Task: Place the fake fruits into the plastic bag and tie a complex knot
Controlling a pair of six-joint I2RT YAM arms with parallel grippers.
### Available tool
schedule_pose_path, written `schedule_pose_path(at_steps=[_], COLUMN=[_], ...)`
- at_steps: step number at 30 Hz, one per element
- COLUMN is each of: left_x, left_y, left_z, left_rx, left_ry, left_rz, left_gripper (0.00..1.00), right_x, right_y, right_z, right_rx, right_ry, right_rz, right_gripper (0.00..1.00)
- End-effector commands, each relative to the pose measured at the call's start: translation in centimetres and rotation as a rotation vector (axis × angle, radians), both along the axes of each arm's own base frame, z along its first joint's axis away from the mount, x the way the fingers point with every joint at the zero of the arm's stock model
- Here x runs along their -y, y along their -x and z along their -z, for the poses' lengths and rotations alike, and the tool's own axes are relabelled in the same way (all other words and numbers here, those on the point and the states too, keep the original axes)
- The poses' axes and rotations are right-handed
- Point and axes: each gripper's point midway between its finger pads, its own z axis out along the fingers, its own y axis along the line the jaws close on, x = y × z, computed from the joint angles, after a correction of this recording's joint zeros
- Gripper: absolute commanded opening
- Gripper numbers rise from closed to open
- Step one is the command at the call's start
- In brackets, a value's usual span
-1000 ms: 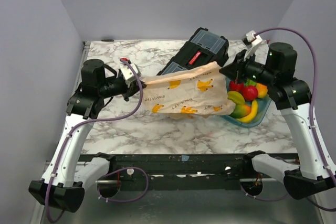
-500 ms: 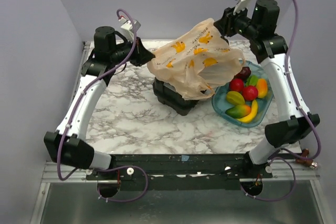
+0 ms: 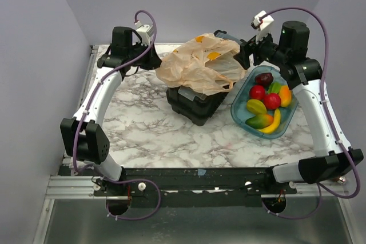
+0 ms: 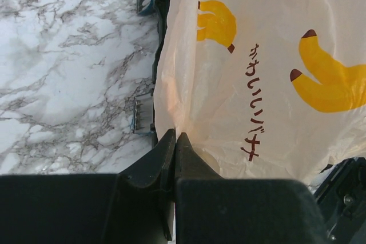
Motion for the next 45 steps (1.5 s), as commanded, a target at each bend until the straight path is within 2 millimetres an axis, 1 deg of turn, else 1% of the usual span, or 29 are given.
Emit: schedule_pose_path(at_steps=[1, 3, 5, 8, 11, 14, 16, 18, 20, 21, 23, 24, 25, 26, 28, 29, 31, 32, 33, 34, 35, 36, 38, 39, 41, 42, 43, 45], left_x=[-0.7, -1.0, -1.0, -1.2, -1.1, -1.1, -1.2, -1.6, -2.2, -2.7, -3.6, -3.9, -4.3, -4.4, -4.5, -4.6, -4.9, -5.2, -5.4, -5.3, -4.9, -4.1, -1.4, 0.4, 3.7, 4.9, 6.7, 8.8], left_y=[-1.0, -1.4, -1.6, -2.0, -2.4, -3.2, -3.6, -3.9, -4.4, -4.5, -4.4, -4.2, -3.9, -3.4, -2.0, -1.3, -0.5, -0.4, -0.4, 0.0, 0.5, 1.1, 3.1, 4.4, 6.0, 6.6, 7.1, 6.9], left_z=[0.5, 0.8, 0.7, 0.8, 0.7, 0.8, 0.9, 1.1, 0.8, 0.4, -1.4, -2.5, -3.7, -4.7, -6.5, -7.3, -9.0, -10.0, -11.0, -12.0, -13.0, -13.9, -15.1, -15.6, -15.2, -14.4, -13.5, -11.3], left_rx=[0.016, 0.014, 0.021, 0.042, 0.063, 0.075, 0.085, 0.097, 0.113, 0.125, 0.163, 0.193, 0.229, 0.273, 0.373, 0.418, 0.493, 0.529, 0.560, 0.598, 0.635, 0.674, 0.738, 0.772, 0.810, 0.821, 0.842, 0.834], left_ry=[-0.061, -0.066, -0.066, -0.082, -0.097, -0.114, -0.130, -0.156, -0.161, -0.149, -0.104, -0.078, -0.066, -0.068, -0.118, -0.143, -0.193, -0.215, -0.230, -0.241, -0.251, -0.268, -0.303, -0.320, -0.362, -0.397, -0.434, -0.515], left_rz=[0.043, 0.050, 0.069, 0.097, 0.132, 0.155, 0.171, 0.178, 0.171, 0.165, 0.169, 0.183, 0.189, 0.212, 0.268, 0.288, 0.287, 0.268, 0.247, 0.250, 0.265, 0.287, 0.374, 0.435, 0.528, 0.578, 0.640, 0.691], left_gripper=[0.00, 0.00, 0.00, 0.00, 0.00, 0.00, 0.00, 0.00, 0.00, 0.00, 0.00, 0.00, 0.00, 0.01, 0.15, 0.28, 0.71, 0.81, 0.95, 0.98, 0.98, 0.98, 0.98, 0.98, 0.98, 0.98, 0.98, 0.98], right_x=[0.9, 0.3, -0.1, 0.1, 0.0, 0.0, 0.3, 0.8, 1.2, 1.3, 1.2, 0.9, 0.8, 0.6, 0.6, 0.5, 0.2, 0.1, 0.0, -0.1, -0.1, -0.3, -0.5, -0.7, -1.0, -1.0, -1.0, -0.9], right_y=[-2.8, -3.9, -5.2, -7.3, -8.7, -10.0, -10.9, -11.5, -11.6, -11.5, -10.9, -10.6, -10.3, -10.0, -9.5, -9.3, -8.8, -8.5, -8.3, -8.2, -7.9, -7.7, -7.3, -7.0, -6.6, -6.5, -6.5, -6.4], right_z=[4.1, 4.3, 4.8, 6.0, 6.8, 8.9, 10.4, 11.4, 12.0, 12.3, 12.5, 12.5, 12.4, 12.1, 11.6, 11.1, 10.3, 10.1, 9.8, 9.5, 9.3, 9.1, 8.5, 8.2, 7.7, 7.5, 7.5, 7.2], right_rx=[-0.036, -0.031, -0.036, -0.050, -0.033, -0.054, -0.075, -0.083, -0.091, -0.096, -0.108, -0.117, -0.122, -0.121, -0.114, -0.107, -0.098, -0.100, -0.101, -0.103, -0.108, -0.111, -0.114, -0.115, -0.115, -0.113, -0.113, -0.110], right_ry=[0.070, 0.053, 0.033, 0.026, 0.031, 0.050, 0.071, 0.092, 0.107, 0.114, 0.117, 0.113, 0.107, 0.100, 0.083, 0.069, 0.046, 0.036, 0.025, 0.015, 0.004, -0.005, -0.027, -0.037, -0.051, -0.056, -0.058, -0.063], right_rz=[0.027, 0.011, 0.011, 0.063, 0.069, 0.074, 0.098, 0.126, 0.146, 0.145, 0.127, 0.113, 0.103, 0.094, 0.092, 0.094, 0.084, 0.081, 0.080, 0.078, 0.076, 0.072, 0.062, 0.053, 0.045, 0.045, 0.046, 0.056], right_gripper=[0.78, 0.78, 0.80, 0.82, 0.83, 0.84, 0.82, 0.74, 0.61, 0.52, 0.29, 0.08, 0.01, 0.01, 0.01, 0.01, 0.01, 0.01, 0.01, 0.01, 0.01, 0.01, 0.01, 0.01, 0.01, 0.01, 0.01, 0.01])
